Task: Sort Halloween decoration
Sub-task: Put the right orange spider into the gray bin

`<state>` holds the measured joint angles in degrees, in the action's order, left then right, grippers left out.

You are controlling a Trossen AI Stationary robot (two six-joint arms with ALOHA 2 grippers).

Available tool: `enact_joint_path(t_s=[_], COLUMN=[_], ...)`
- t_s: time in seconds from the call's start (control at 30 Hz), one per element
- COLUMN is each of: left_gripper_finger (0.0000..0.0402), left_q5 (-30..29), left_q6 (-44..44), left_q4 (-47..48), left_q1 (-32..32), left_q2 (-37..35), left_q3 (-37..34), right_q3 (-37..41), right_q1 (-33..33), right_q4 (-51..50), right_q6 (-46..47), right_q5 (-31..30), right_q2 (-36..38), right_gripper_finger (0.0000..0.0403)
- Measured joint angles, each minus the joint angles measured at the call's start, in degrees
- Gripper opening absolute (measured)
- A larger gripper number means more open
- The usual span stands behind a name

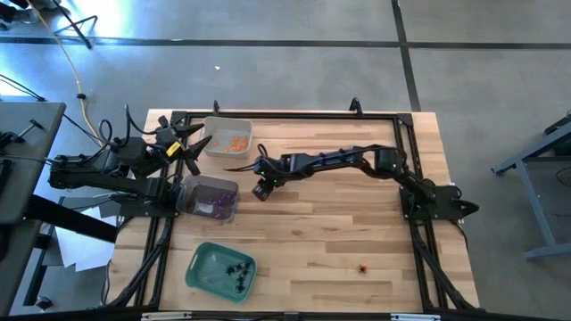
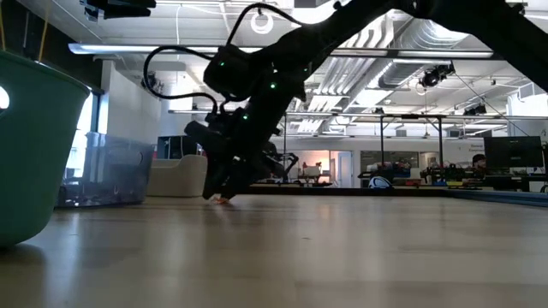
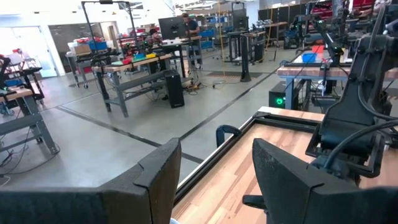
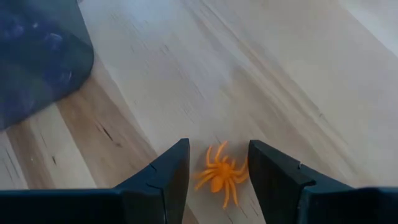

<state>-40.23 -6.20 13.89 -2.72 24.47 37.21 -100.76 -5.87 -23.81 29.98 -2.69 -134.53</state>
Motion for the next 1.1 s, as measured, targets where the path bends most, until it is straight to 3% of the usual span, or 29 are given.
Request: enact_joint_path(t_s=[0.63,1.1], left_gripper_finger=[0.0186,0.0186], left_q5=[0.00,-0.02], left_q6=[0.00,0.00], left_q4=[0.00,0.00], left_q1=[0.02,0.02], left_q2=[0.00,0.00], left_q3=[0.00,0.00], right_q3=[-1.06,-2.17], right_q1=[0.00,0.28], right_q4=[-6.68,-14.42], right_q6=[2.32,-0.18], right_q5=[1.94,-0.51], right_q2=[-0.60,0.74], right_gripper_finger=[0.0150,0.0138])
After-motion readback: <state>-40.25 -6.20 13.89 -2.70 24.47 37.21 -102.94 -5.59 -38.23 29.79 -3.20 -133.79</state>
